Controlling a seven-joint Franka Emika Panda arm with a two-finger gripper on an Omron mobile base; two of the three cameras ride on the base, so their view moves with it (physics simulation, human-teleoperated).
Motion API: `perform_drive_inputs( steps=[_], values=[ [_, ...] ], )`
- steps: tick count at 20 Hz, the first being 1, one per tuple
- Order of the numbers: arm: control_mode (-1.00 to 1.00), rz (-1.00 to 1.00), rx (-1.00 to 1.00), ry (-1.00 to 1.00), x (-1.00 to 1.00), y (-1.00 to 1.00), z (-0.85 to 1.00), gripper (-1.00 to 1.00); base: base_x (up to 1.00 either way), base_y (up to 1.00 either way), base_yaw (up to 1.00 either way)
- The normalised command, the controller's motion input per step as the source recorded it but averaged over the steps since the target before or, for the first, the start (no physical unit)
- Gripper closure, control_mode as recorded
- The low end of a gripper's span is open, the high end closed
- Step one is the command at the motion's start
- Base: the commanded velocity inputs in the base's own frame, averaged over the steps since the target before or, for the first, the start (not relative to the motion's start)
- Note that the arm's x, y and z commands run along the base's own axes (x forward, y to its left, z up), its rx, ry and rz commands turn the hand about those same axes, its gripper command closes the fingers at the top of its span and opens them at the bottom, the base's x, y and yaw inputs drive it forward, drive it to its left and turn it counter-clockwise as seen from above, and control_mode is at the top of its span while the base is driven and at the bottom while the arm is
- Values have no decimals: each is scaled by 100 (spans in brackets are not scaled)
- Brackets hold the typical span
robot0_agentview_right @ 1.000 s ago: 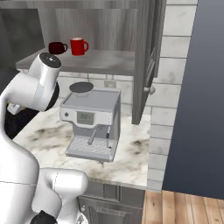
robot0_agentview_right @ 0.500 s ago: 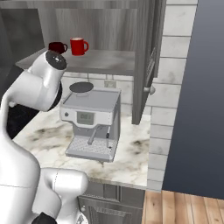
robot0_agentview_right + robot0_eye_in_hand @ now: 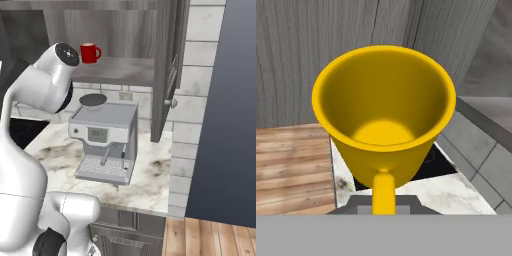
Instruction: Pick the mug on the counter and place it in the cabinet with the handle facing the right, like the mugs already inside.
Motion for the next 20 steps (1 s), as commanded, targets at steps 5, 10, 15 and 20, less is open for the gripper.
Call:
perform_drive_inputs(
  steps=[5,10,15,20],
  values=[
    [-100,-2,7,0,28,0,34,100,0,0,0],
    [-100,-3,3,1,30,0,33,100,0,0,0],
    [-100,-1,1,3,46,-1,-1,100,0,0,0],
    [-100,3,3,3,32,-1,-4,100,0,0,0]
  ],
)
